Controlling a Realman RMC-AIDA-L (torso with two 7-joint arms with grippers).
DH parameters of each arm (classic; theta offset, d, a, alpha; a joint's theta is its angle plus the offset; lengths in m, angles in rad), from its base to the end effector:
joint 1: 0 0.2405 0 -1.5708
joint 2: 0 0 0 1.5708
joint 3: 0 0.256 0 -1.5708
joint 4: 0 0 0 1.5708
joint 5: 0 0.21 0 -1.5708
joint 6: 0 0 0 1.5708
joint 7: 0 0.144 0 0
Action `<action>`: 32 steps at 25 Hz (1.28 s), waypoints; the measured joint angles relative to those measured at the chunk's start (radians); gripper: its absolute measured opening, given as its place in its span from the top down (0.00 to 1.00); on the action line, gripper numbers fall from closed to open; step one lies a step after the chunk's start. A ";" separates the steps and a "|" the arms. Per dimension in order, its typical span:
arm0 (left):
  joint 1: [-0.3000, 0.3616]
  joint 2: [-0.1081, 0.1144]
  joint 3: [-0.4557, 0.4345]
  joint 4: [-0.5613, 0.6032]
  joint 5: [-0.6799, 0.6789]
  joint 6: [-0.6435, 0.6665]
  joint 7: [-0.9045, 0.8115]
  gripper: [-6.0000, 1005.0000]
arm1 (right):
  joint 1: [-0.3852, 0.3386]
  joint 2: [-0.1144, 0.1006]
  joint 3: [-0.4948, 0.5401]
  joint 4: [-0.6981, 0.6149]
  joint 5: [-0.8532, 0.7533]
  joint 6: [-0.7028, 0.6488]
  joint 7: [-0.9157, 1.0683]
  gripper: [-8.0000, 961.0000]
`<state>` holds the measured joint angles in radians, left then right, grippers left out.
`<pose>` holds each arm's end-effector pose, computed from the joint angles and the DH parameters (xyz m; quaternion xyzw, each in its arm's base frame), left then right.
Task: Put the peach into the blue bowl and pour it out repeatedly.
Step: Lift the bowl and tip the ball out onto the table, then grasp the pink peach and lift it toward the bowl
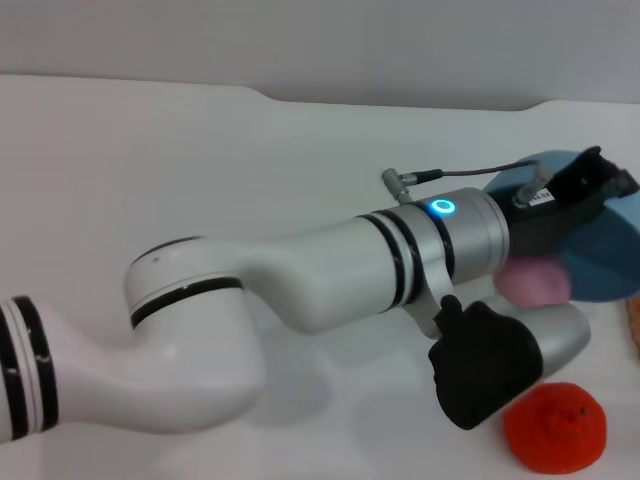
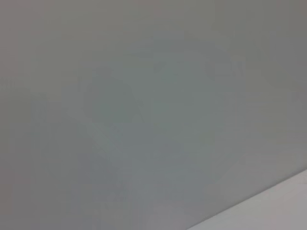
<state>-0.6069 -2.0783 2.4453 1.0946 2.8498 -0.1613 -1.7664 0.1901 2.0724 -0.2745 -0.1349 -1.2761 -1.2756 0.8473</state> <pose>-0.0672 0.3051 -0.1657 -0.7194 0.6034 -0.0023 0.3442 0.4195 0.2302 0.0307 -0.5890 0.4353 0.3715 0.5706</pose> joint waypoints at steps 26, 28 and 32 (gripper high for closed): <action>0.008 0.009 -0.378 -0.149 -0.889 0.103 -0.509 1.00 | 0.128 -0.013 -0.158 -0.247 -0.647 -0.065 0.678 0.44; 0.002 0.009 -0.396 -0.172 -0.911 0.155 -0.534 1.00 | 0.159 -0.013 -0.181 -0.289 -0.741 -0.097 0.764 0.44; -0.033 0.010 -0.472 -0.247 -0.948 0.305 -0.634 1.00 | 0.223 -0.015 -0.240 -0.314 -0.847 -0.110 0.889 0.44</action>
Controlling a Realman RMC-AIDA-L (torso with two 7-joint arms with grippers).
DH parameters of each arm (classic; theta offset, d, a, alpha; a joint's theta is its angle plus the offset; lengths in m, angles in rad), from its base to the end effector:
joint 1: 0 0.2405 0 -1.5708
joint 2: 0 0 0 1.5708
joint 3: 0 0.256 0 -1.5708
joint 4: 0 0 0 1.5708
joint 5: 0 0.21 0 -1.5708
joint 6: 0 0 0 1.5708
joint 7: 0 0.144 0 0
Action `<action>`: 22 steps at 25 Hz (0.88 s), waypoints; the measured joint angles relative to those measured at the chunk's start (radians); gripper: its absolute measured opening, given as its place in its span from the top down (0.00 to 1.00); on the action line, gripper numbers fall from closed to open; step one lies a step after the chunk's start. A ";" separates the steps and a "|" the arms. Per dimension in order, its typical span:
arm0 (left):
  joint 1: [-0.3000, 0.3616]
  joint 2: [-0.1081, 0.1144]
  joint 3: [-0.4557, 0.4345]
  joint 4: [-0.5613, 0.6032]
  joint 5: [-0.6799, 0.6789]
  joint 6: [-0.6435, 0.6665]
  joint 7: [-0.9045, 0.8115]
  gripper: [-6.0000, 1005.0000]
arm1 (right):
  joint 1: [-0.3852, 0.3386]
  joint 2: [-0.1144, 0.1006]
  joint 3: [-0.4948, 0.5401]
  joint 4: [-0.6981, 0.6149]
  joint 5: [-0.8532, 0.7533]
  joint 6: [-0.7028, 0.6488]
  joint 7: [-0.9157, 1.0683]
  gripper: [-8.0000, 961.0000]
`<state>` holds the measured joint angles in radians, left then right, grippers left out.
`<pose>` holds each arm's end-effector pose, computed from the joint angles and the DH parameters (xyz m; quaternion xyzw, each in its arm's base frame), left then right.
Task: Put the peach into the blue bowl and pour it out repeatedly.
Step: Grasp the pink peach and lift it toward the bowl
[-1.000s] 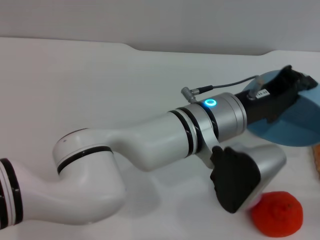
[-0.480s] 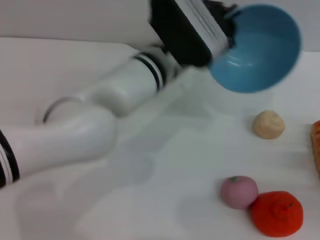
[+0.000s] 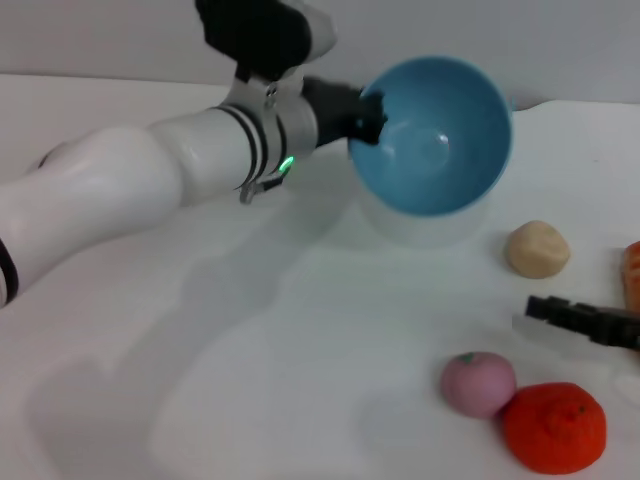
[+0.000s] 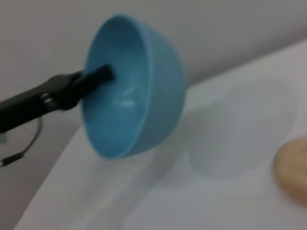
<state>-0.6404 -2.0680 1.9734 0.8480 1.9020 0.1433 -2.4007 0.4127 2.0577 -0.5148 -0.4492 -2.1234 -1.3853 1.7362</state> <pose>-0.1641 0.4111 -0.1005 -0.8766 -0.2706 -0.1318 0.3756 0.3447 0.2846 -0.0190 -0.7958 0.5366 0.2383 0.1482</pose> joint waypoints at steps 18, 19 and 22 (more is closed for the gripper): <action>0.023 -0.006 0.032 -0.034 -0.016 0.019 -0.052 1.00 | 0.103 0.007 -0.141 0.096 -0.156 0.062 0.180 0.44; 0.023 -0.006 0.034 -0.034 -0.016 0.019 -0.053 1.00 | 0.101 0.006 -0.142 0.095 -0.161 0.065 0.186 0.44; 0.028 -0.006 0.036 -0.036 -0.016 0.018 -0.053 1.00 | 0.096 0.006 -0.147 0.093 -0.162 0.068 0.189 0.45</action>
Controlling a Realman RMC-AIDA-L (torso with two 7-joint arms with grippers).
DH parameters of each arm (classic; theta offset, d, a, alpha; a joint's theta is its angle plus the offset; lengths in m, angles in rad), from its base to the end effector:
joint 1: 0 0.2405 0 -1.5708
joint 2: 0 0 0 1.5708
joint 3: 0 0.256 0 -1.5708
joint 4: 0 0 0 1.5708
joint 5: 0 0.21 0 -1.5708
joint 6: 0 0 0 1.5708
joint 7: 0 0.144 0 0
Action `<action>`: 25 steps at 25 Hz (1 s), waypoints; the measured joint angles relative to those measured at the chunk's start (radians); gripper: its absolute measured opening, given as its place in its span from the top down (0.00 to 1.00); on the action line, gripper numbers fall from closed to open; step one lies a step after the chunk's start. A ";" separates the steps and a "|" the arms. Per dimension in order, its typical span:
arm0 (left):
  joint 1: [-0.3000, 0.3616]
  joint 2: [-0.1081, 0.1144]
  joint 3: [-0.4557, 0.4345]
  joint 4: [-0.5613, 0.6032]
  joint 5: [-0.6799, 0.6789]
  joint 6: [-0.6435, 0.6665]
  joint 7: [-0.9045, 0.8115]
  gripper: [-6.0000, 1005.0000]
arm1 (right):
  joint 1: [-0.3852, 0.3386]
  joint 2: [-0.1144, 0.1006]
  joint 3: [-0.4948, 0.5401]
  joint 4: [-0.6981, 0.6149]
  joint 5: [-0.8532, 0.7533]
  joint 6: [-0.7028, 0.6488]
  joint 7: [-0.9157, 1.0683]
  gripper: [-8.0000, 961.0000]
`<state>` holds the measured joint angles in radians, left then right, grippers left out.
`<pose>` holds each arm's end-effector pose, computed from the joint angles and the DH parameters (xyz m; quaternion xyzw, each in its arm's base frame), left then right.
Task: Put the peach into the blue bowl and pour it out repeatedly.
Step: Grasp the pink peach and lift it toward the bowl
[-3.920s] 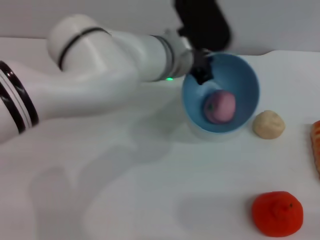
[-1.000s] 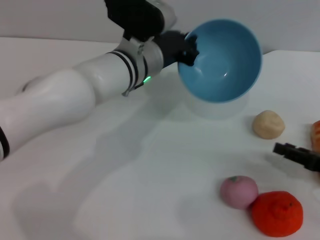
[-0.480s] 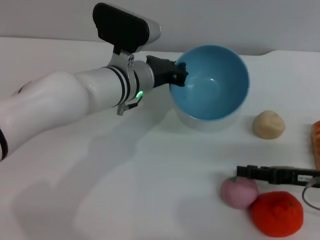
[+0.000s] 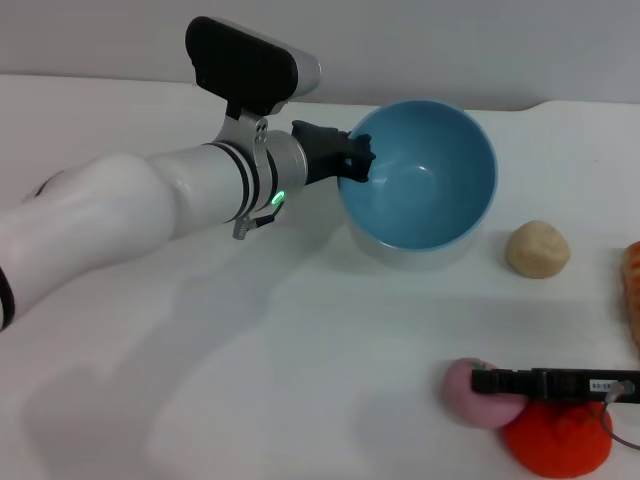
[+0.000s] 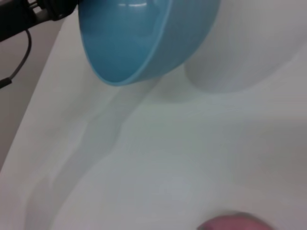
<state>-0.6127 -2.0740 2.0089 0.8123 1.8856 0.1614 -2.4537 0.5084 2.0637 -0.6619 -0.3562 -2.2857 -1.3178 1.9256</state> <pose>-0.1858 0.3967 -0.1129 -0.8721 -0.3151 -0.1142 0.3566 0.3318 0.2801 -0.0617 -0.8014 0.5831 0.1213 0.0559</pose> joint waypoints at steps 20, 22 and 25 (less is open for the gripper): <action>0.018 0.003 0.017 0.004 0.000 0.000 -0.001 1.00 | 0.035 0.009 -0.003 -0.052 0.090 -0.009 -0.040 0.84; 0.015 0.003 0.018 0.005 0.001 0.004 0.000 1.00 | 0.035 0.009 -0.001 -0.087 0.098 -0.062 -0.046 0.86; -0.007 0.007 0.035 0.008 0.011 0.036 0.008 1.00 | 0.018 0.007 0.007 -0.222 0.118 -0.185 -0.049 0.88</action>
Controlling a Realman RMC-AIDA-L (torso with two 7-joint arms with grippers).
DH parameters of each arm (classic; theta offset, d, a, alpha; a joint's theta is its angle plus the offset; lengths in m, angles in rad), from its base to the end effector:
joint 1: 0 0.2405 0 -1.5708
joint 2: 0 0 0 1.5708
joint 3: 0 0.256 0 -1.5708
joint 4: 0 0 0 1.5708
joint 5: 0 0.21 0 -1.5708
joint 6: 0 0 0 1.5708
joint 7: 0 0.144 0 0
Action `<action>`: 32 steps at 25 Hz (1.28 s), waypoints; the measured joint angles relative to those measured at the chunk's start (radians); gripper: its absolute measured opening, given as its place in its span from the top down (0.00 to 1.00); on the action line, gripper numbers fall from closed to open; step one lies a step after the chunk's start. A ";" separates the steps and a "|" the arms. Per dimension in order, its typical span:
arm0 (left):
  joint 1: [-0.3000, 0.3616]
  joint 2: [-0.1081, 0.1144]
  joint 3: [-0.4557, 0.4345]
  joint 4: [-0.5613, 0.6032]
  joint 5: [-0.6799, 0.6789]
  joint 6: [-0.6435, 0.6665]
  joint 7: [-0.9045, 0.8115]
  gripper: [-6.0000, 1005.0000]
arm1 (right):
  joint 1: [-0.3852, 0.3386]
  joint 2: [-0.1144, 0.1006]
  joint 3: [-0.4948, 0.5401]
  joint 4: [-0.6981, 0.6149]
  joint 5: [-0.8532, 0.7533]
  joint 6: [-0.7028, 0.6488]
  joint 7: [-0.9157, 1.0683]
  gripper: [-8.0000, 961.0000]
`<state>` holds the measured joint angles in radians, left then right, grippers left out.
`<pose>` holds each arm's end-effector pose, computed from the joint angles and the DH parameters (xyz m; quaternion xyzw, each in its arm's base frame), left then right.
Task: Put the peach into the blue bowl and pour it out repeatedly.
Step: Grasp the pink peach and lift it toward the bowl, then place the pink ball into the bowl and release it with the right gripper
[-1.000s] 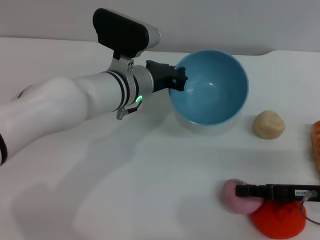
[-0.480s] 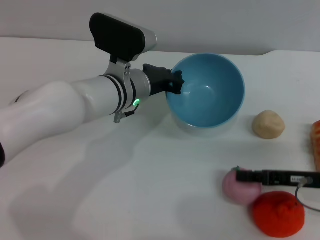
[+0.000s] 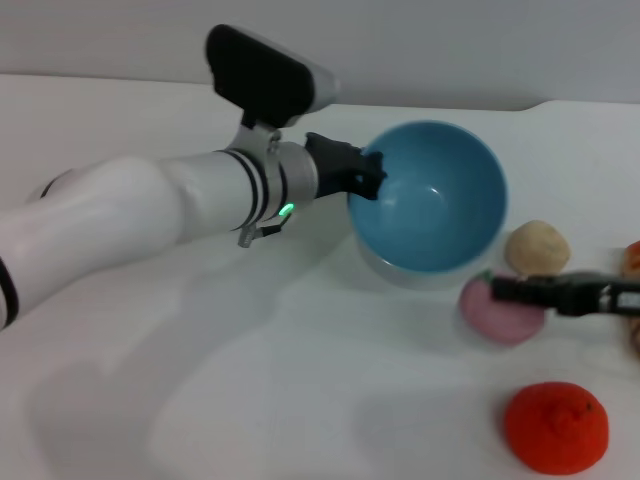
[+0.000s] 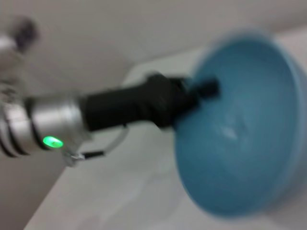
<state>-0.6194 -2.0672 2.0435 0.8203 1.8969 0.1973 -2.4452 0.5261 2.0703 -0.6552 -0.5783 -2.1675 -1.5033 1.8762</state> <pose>-0.1835 0.3900 -0.1199 -0.8892 -0.2952 -0.0953 0.3362 0.2914 0.3151 -0.0184 -0.8522 0.4816 0.1946 0.0628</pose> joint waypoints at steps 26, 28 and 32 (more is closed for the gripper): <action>-0.152 -0.010 -0.010 0.036 0.117 0.269 -0.065 1.00 | 0.016 0.000 -0.005 -0.116 0.164 0.087 -0.188 0.88; -0.152 -0.010 -0.009 0.034 0.116 0.264 -0.066 1.00 | 0.015 -0.001 0.001 -0.114 0.166 0.092 -0.196 0.79; -0.149 -0.010 -0.008 0.031 0.111 0.256 -0.068 1.00 | 0.014 -0.002 0.002 -0.111 0.172 0.110 -0.208 0.64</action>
<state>-0.7682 -2.0769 2.0359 0.8513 2.0083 0.4534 -2.5133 0.5402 2.0685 -0.6528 -0.6891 -1.9957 -1.3937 1.6681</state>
